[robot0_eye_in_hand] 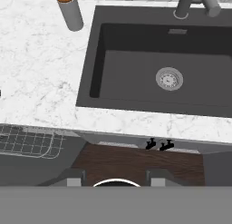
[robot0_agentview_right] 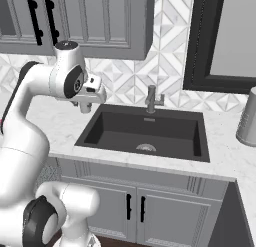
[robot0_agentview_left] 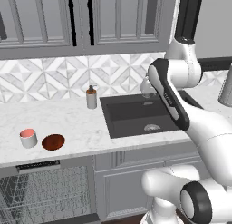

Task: Pick up the cup and bowl from the counter, place them in the dishwasher, and close the dishwasher door.

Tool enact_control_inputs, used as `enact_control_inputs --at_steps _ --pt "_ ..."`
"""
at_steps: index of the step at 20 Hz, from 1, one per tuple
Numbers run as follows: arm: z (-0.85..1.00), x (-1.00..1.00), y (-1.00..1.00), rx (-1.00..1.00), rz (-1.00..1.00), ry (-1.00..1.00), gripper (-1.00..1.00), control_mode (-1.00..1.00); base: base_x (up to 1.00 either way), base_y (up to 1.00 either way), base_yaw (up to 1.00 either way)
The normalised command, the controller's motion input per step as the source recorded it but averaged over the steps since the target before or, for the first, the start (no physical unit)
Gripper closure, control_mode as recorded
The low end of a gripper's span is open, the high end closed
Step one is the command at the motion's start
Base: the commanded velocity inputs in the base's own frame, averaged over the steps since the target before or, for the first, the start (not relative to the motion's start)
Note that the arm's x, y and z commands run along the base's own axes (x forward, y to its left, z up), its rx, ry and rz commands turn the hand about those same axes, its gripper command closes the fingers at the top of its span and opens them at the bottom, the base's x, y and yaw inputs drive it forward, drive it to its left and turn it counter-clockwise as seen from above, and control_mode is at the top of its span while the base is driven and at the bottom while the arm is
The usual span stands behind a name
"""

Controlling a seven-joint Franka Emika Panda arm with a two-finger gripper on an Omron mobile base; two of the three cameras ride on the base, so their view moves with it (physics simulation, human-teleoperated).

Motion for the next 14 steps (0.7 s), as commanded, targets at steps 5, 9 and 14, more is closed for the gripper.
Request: enact_control_inputs --at_steps 5,9,14 --pt "-0.09 -0.21 0.24 0.05 0.04 -0.01 -1.00 -1.00 0.00 0.00 0.00" --pt "-0.51 -0.01 0.90 0.09 0.01 0.00 -1.00 -1.00 0.00 0.00 0.00" --pt "-0.33 0.00 0.92 0.01 0.00 0.03 -1.00 -1.00 0.00 0.00 0.00"
